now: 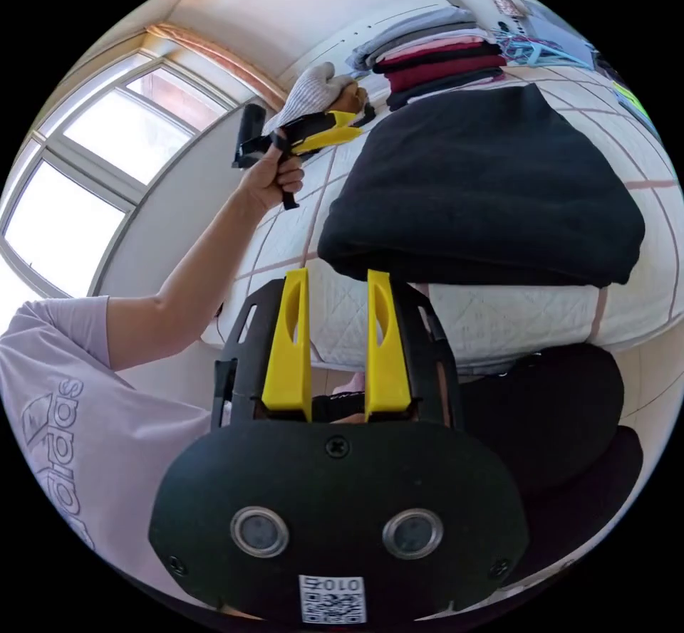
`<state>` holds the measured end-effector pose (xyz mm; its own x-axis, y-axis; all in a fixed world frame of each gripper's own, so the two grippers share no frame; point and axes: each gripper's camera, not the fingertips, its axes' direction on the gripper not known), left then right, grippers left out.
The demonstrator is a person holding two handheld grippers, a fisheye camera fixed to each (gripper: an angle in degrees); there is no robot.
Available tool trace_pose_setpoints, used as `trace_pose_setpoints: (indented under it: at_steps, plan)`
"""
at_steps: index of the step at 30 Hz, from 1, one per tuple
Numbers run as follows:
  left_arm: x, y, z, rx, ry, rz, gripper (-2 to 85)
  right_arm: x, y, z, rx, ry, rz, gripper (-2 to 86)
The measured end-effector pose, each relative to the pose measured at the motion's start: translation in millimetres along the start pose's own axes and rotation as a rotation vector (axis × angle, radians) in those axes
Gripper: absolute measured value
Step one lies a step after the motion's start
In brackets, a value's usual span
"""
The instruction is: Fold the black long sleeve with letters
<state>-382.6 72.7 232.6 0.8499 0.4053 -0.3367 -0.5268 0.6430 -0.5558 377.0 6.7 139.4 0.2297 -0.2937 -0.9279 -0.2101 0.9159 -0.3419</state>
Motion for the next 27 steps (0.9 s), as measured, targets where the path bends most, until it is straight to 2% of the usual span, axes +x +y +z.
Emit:
trace_pose_setpoints:
  at_steps: [2,5,10,12,16,19,21,23,27]
  plan:
    - [-12,-16,25,-0.070,0.060,0.022,7.5,-8,-5,13,-0.013,0.009,-0.015,10.3]
    - [-13,-23,49,-0.169,0.027,0.044,3.5,-21,-11,34,-0.029,0.036,-0.029,8.4]
    - [-20,-15,17,-0.023,0.050,0.017,1.2,-47,2,21,0.078,0.142,-0.091,4.9]
    - [-24,-8,14,-0.019,0.030,0.004,0.9,-54,17,17,0.110,0.188,-0.109,4.2]
    - [-53,18,42,-0.051,0.059,-0.166,1.1,-43,27,56,0.052,0.151,-0.111,4.0]
    - [-52,39,46,0.006,0.115,-0.221,2.2,-53,27,71,0.038,0.123,-0.130,4.4]
    - [-32,43,35,0.014,0.026,-0.179,3.1,-61,31,65,0.024,0.131,-0.141,4.9]
    - [8,51,7,0.050,-0.155,-0.115,4.3,-63,40,54,0.022,0.129,-0.143,5.3]
    - [102,73,-15,0.084,-0.340,0.098,5.5,-60,62,-6,0.176,0.319,-0.114,5.1]
